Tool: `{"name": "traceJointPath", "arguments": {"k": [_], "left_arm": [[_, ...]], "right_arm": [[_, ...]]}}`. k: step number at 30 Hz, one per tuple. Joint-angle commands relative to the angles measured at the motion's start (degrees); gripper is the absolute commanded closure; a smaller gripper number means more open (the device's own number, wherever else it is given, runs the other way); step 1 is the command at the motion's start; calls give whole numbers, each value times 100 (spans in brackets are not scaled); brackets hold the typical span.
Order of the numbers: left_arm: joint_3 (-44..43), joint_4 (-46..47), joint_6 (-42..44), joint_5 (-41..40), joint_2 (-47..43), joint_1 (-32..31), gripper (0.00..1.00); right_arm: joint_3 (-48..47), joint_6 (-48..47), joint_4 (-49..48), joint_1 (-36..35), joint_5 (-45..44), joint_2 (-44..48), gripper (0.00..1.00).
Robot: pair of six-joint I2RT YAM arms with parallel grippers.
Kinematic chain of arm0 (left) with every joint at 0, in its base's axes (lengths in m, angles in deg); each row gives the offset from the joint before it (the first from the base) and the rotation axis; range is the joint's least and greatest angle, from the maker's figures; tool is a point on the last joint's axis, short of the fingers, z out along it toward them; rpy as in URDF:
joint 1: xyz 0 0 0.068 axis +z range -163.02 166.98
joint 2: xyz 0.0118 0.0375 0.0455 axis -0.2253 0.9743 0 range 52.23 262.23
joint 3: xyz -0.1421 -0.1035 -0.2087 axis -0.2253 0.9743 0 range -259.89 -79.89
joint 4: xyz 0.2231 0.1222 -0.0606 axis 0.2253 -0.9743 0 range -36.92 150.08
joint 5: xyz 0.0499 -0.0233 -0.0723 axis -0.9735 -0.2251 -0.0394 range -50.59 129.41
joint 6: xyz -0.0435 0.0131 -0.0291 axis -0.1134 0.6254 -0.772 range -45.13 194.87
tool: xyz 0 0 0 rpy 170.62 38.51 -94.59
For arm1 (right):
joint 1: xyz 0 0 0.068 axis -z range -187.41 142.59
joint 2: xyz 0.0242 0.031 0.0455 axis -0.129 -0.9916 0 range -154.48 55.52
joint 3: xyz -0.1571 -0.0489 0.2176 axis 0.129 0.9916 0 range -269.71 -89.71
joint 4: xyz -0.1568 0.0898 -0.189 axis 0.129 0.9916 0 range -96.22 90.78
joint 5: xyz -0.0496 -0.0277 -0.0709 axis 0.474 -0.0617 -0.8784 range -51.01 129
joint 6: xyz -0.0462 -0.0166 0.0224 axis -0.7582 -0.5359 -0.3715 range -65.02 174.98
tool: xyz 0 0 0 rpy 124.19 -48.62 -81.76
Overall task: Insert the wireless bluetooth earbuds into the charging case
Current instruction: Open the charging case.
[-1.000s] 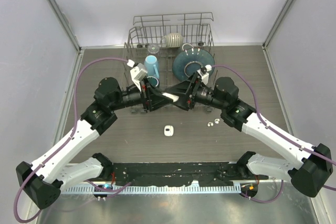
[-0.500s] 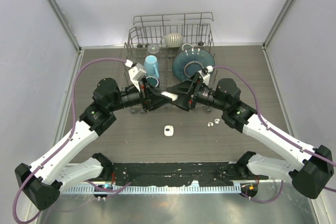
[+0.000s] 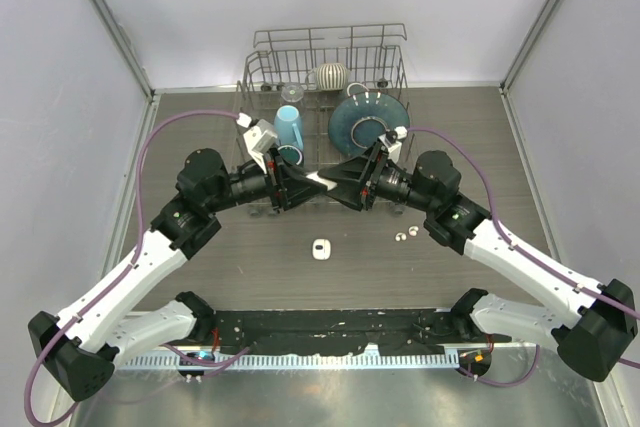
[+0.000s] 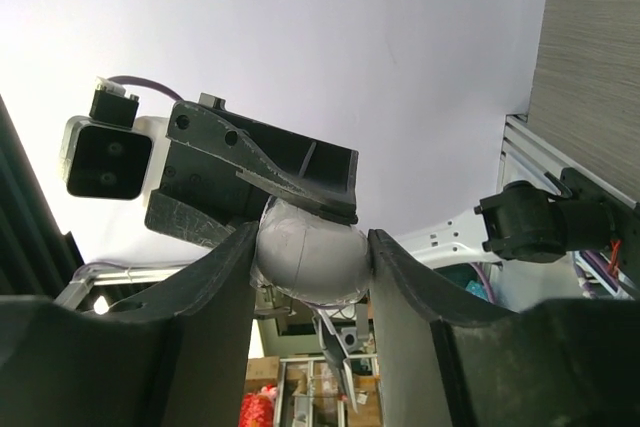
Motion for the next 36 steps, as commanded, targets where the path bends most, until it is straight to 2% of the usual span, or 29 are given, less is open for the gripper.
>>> {"name": "traceJointPath", "arguments": {"k": [1, 3, 4, 5, 7, 8, 9, 13, 19, 22, 27, 36], "left_arm": [[-117, 156, 63, 43, -49, 25, 100], [-100, 183, 10, 52, -40, 25, 99], [-91, 209, -16, 35, -49, 25, 97], [-73, 244, -25, -9, -49, 25, 89], [-21, 332, -113, -79, -58, 25, 79], [40, 384, -139, -149, -93, 25, 66], [85, 541, -192, -211, -110, 25, 58], [409, 1183, -560, -334, -216, 25, 48], [937, 1957, -825, -484, -427, 25, 46], [1139, 2186, -834, -432, -523, 25, 50], [1701, 3170, -904, -712, -787, 25, 55], [1667, 3407, -965, -757, -735, 25, 55]], "right_arm": [[9, 109, -438, 13, 127, 48, 60], [35, 109, -464, 13, 83, 75, 74], [44, 135, -508, 4, 65, 84, 83], [70, 187, -569, 21, 48, 101, 88], [140, 240, -745, 13, 39, 101, 99], [167, 258, -781, 13, 13, 101, 99], [245, 310, -833, 13, -48, 119, 99], [544, 548, -1411, 13, -277, 233, 99], [659, 688, -1782, 21, -383, 259, 99], [756, 785, -2010, 13, -444, 277, 99], [905, 891, -2126, 21, -559, 312, 99], [949, 917, -2126, 13, -559, 338, 99]]}}
